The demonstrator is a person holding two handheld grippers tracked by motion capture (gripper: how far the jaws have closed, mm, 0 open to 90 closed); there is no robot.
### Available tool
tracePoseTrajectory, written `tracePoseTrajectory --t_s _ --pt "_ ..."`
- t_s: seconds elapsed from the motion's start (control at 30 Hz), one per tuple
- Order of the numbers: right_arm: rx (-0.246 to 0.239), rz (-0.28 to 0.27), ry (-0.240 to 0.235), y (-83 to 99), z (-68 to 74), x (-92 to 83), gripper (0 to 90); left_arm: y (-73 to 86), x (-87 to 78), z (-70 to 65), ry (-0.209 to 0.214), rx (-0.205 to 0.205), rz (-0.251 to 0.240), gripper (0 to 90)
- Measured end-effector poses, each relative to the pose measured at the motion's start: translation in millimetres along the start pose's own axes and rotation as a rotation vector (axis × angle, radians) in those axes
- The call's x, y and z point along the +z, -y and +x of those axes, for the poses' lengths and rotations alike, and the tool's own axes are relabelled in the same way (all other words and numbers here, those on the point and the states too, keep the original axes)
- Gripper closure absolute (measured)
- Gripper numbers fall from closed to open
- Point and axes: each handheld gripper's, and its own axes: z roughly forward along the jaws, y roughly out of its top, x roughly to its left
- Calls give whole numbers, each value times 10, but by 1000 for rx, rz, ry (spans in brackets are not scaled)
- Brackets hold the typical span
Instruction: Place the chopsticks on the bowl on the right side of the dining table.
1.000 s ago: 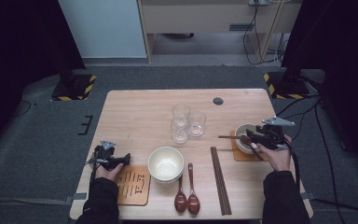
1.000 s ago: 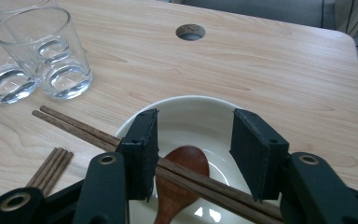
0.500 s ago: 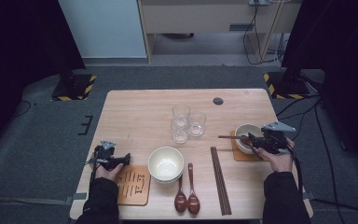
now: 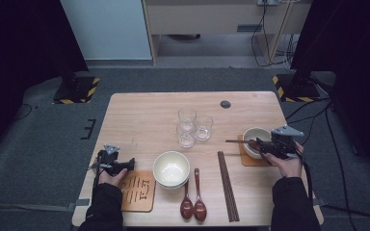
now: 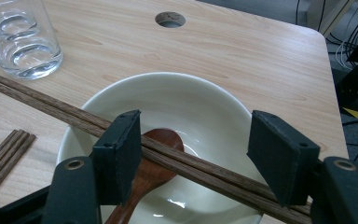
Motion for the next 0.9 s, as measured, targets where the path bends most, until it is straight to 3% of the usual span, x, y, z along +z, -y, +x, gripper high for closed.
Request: tracePoseTrajectory --t_s 0.9 --pt "23 8 -6 10 -55 -10 348 0 0 0 0 0 0 26"
